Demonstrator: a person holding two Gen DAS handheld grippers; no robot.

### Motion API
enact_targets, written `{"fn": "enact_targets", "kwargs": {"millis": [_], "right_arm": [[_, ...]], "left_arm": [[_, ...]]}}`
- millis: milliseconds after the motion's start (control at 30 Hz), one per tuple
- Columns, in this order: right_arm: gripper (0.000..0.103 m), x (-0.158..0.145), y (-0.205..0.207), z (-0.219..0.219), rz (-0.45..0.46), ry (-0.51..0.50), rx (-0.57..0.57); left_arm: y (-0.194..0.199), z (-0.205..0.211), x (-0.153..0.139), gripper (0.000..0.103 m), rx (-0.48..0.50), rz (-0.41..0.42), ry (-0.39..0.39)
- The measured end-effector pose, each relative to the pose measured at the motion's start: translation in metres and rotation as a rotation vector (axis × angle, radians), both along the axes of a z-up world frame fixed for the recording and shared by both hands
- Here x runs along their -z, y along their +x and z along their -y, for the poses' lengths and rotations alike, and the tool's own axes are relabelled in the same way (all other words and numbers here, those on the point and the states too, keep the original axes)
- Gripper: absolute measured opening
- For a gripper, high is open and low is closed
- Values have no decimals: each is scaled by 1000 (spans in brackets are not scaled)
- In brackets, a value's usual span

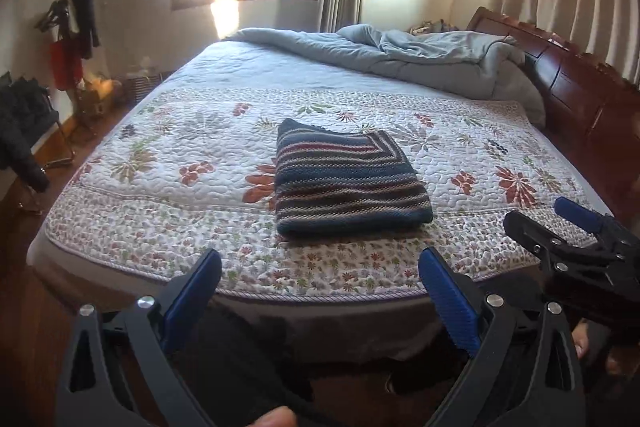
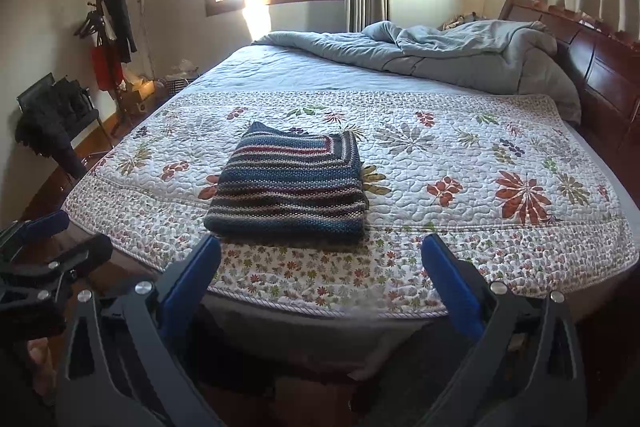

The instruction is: Fold small clothes

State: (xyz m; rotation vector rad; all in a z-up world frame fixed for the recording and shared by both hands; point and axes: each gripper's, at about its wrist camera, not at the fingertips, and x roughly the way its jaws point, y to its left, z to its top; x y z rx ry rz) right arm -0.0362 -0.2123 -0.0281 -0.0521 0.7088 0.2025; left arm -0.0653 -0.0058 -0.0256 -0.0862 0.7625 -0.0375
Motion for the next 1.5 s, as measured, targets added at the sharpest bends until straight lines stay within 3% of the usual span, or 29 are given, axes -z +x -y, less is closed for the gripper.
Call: {"fn": "enact_targets", "kwargs": {"millis": [100,800,1500], "right_arm": [[100,-1,-3,-4,7,-5,-15],[100,8,22,-6,-24,1,-34],[100,20,34,-6,-40,-11,-21]], "left_arm": [[3,-1,3,99,0,-13,-29],[23,5,7,99,-72,-61,38],[41,10,21,99,-63,-98,29]]}}
